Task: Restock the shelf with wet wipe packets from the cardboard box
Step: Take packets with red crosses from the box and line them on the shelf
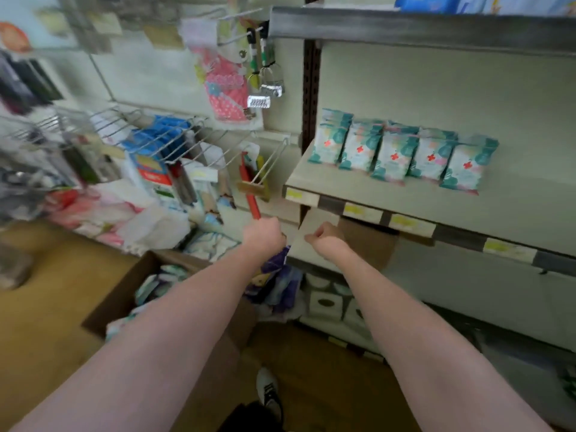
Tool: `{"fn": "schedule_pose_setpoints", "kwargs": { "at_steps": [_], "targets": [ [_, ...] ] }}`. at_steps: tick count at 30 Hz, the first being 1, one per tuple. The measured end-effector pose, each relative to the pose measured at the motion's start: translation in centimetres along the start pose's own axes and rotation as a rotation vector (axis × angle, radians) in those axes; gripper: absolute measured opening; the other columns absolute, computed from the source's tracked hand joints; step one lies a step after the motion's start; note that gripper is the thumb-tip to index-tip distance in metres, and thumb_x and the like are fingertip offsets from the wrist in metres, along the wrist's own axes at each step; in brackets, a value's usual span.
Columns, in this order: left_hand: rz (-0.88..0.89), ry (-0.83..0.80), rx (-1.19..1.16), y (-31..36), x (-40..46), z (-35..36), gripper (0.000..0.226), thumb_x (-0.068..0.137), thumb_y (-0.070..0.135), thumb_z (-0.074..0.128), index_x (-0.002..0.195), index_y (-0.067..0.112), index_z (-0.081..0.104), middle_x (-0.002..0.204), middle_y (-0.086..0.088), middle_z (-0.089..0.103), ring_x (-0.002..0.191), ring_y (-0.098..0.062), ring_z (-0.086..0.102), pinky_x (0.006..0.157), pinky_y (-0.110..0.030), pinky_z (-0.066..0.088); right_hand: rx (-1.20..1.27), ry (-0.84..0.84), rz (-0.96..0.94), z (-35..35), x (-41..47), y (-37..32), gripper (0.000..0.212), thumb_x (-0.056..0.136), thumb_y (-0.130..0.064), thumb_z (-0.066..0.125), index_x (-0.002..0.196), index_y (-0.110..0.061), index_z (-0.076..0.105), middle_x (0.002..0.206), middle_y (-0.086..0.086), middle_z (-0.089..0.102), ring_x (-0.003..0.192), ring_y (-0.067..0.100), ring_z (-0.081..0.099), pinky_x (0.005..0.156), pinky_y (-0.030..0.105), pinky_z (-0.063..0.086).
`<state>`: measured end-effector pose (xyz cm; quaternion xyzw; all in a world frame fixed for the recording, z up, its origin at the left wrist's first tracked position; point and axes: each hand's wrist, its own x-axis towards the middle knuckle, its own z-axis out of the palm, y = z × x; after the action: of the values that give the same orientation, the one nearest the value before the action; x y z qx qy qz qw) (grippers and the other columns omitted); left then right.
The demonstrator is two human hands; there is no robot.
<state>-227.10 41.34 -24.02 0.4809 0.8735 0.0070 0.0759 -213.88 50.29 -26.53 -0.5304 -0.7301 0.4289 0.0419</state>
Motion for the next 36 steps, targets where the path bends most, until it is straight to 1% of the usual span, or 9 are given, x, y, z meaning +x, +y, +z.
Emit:
{"fn": "schedule_pose_setpoints", "kwargs": {
  "at_steps": [7, 10, 12, 16, 20, 23, 27, 31, 36],
  "targets": [
    [-0.186, -0.125, -0.087, -7.5, -5.6, 5.1, 0.023, 0.092, 0.031, 0.049, 0.111, 0.018, 0.053, 0.108, -0.007, 0.063, 0.099, -0.030, 0.061, 0.077, -0.039, 0.047, -0.100, -0.112, -0.092, 8.5, -3.7, 0.1, 0.023, 0.095, -0.038, 0.061, 0.086, -0.019, 0.051, 0.083, 0.001, 0.059, 0.076, 0.017, 0.056, 0.070, 0.034, 0.044],
    [-0.218, -0.166, -0.139, -10.9, -7.1, 7.2, 0.023, 0.089, 0.033, 0.048, 0.106, 0.019, 0.051, 0.105, -0.005, 0.061, 0.100, -0.030, 0.060, 0.085, -0.042, 0.050, -0.161, -0.150, -0.097, 12.5, -4.2, -0.8, 0.024, 0.095, -0.040, 0.062, 0.102, -0.017, 0.058, 0.099, 0.002, 0.063, 0.094, 0.022, 0.061, 0.079, 0.036, 0.049],
    [-0.239, -0.175, -0.164, -13.4, -8.0, 8.3, 0.018, 0.088, 0.031, 0.046, 0.101, 0.019, 0.050, 0.104, -0.007, 0.062, 0.097, -0.031, 0.060, 0.083, -0.043, 0.052, -0.204, -0.171, -0.102, 15.3, -4.5, -1.7, 0.027, 0.094, -0.040, 0.061, 0.107, -0.017, 0.059, 0.102, 0.002, 0.063, 0.096, 0.022, 0.061, 0.076, 0.035, 0.049],
    [-0.313, -0.212, -0.232, -18.7, -9.8, 10.4, 0.014, 0.089, 0.025, 0.047, 0.099, 0.017, 0.052, 0.105, -0.010, 0.062, 0.095, -0.031, 0.061, 0.078, -0.040, 0.052, -0.268, -0.259, -0.080, 20.7, -5.4, -3.7, 0.024, 0.092, -0.041, 0.064, 0.102, -0.019, 0.058, 0.099, 0.001, 0.062, 0.091, 0.021, 0.060, 0.080, 0.039, 0.052],
    [-0.351, -0.256, -0.220, -24.2, -11.7, 12.4, 0.018, 0.094, 0.034, 0.047, 0.101, 0.017, 0.050, 0.105, -0.008, 0.062, 0.090, -0.030, 0.059, 0.069, -0.037, 0.045, -0.331, -0.338, -0.116, 25.8, -6.2, -5.7, 0.023, 0.093, -0.037, 0.063, 0.102, -0.018, 0.057, 0.099, 0.001, 0.060, 0.090, 0.020, 0.057, 0.076, 0.036, 0.048],
    [-0.384, -0.272, -0.226, -27.5, -12.6, 12.8, 0.020, 0.095, 0.031, 0.045, 0.106, 0.014, 0.050, 0.108, -0.009, 0.061, 0.100, -0.032, 0.059, 0.074, -0.038, 0.044, -0.373, -0.385, -0.145, 28.9, -6.5, -7.3, 0.024, 0.093, -0.035, 0.062, 0.104, -0.014, 0.055, 0.095, 0.003, 0.060, 0.085, 0.020, 0.057, 0.068, 0.035, 0.046],
    [-0.428, -0.280, -0.239, -31.2, -13.1, 13.2, 0.019, 0.092, 0.025, 0.048, 0.108, 0.014, 0.052, 0.113, -0.010, 0.062, 0.103, -0.031, 0.059, 0.075, -0.037, 0.046, -0.391, -0.413, -0.145, 32.2, -6.4, -8.9, 0.020, 0.094, -0.033, 0.060, 0.101, -0.014, 0.057, 0.096, 0.006, 0.061, 0.087, 0.022, 0.058, 0.077, 0.039, 0.049],
    [-0.464, -0.299, -0.267, -33.5, -13.7, 14.1, 0.020, 0.092, 0.026, 0.048, 0.108, 0.015, 0.050, 0.112, -0.009, 0.060, 0.102, -0.030, 0.059, 0.075, -0.038, 0.046, -0.421, -0.464, -0.153, 34.5, -5.8, -9.7, 0.016, 0.093, -0.029, 0.060, 0.096, -0.015, 0.053, 0.092, 0.005, 0.058, 0.078, 0.020, 0.054, 0.062, 0.035, 0.039],
    [-0.555, -0.324, -0.274, -35.6, -12.8, 15.8, 0.011, 0.090, 0.023, 0.047, 0.100, 0.018, 0.047, 0.109, -0.008, 0.061, 0.097, -0.028, 0.058, 0.069, -0.036, 0.042, -0.479, -0.564, -0.197, 38.1, -3.3, -10.3, 0.020, 0.091, -0.033, 0.062, 0.090, -0.017, 0.050, 0.087, 0.005, 0.057, 0.077, 0.022, 0.054, 0.061, 0.036, 0.038]
  ]
}}
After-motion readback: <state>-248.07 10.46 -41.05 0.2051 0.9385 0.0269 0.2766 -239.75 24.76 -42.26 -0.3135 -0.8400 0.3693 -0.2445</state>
